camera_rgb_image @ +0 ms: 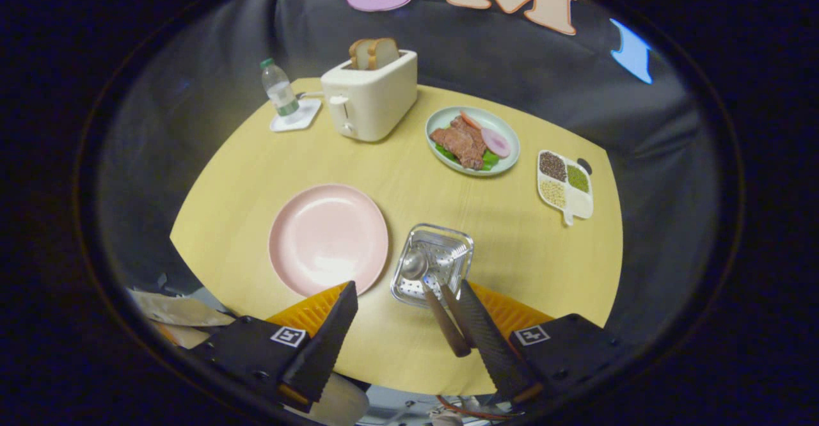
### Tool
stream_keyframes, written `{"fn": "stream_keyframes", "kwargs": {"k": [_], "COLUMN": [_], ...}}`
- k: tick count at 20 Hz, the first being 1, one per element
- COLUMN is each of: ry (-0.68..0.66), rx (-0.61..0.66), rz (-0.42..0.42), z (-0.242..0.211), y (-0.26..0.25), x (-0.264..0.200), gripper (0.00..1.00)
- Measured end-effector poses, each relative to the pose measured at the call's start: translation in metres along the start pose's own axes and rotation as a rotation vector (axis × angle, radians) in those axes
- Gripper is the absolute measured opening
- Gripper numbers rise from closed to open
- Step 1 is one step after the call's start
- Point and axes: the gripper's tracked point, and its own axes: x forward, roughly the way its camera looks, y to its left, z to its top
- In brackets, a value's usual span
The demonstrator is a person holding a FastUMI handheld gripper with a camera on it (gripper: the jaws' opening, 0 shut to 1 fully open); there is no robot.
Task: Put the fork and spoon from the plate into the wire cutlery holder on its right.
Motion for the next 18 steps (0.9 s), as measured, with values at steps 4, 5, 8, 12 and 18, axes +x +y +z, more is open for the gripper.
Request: {"fn": "stream_keyframes", "kwargs": {"k": [4,5,8,12,18], "ry": [-0.202,-0.257,-0.434,-0.654,-0.887], "rx": [0.066,0.074,0.102,0.161,0.213], "rz": [-0.022,-0.033,-0.064,-0.106,-0.163], "z": [0.014,0.018,0.033,0.053,0.075], "y": [0.021,0.026,0.04,0.051,0.05], "x": [-0.019,-0.023,-0.045,-0.075,-0.118], "gripper": [1.0,1.0,1.0,1.0,1.0]}}
